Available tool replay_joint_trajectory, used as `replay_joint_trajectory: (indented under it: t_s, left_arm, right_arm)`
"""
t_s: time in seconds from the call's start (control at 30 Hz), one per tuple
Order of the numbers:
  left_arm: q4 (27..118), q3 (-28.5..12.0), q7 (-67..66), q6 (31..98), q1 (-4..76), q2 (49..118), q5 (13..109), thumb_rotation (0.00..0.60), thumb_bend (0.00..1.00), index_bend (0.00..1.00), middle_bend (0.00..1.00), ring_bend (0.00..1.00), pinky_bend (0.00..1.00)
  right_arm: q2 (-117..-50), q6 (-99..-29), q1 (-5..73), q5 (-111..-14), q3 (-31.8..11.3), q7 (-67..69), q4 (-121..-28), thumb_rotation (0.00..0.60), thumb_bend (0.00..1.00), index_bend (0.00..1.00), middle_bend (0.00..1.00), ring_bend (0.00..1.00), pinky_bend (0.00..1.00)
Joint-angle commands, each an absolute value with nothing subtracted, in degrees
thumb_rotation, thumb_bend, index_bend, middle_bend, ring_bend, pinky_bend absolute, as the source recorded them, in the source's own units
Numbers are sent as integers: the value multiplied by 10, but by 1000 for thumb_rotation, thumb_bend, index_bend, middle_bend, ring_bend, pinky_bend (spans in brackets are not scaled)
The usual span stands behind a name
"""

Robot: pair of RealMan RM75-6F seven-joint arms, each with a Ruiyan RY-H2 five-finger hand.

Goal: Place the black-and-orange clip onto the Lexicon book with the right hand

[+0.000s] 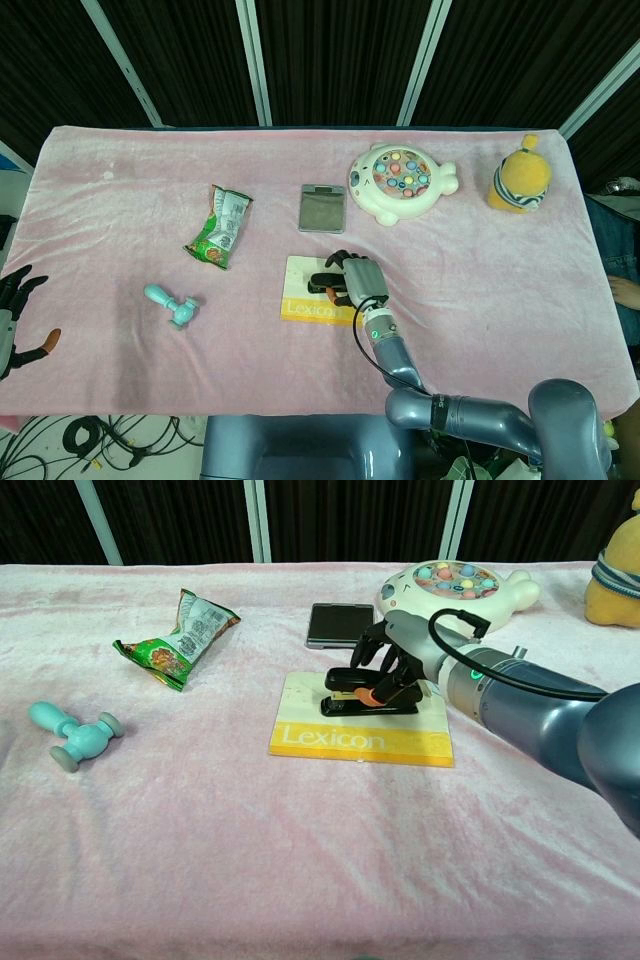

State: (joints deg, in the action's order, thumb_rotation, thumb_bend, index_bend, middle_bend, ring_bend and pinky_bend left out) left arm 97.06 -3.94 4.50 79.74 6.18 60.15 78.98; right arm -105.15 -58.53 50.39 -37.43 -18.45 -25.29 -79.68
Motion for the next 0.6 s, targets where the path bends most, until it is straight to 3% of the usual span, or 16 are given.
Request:
replay_joint_trajectory:
  t_s: [0.03,0.23,0.37,0.6]
  left_arm:
    - [971,-39,45,798,61,601,789,600,314,158,31,0,142]
    - [971,-39,44,798,61,601,789,600,315,157,30,0,142]
    - [971,-40,44,798,61,601,787,600,315,157,30,0,142]
    - [971,-40,43,802,60,602,790,600,315,155,30,0,142]
  right_arm:
    - [-1048,-587,505,-356,-182,-274,-807,600,237,199,85,128,174]
    - [-1035,-597,505,-349,-190,-282,-839,600,225,64,0,47,134]
    - [-1006,-625,490,-376,-195,-273,-884,600,224,47,0,37,122]
    - [-883,-681,430,-410,-172,-285,-1013,600,224,41,0,40,122]
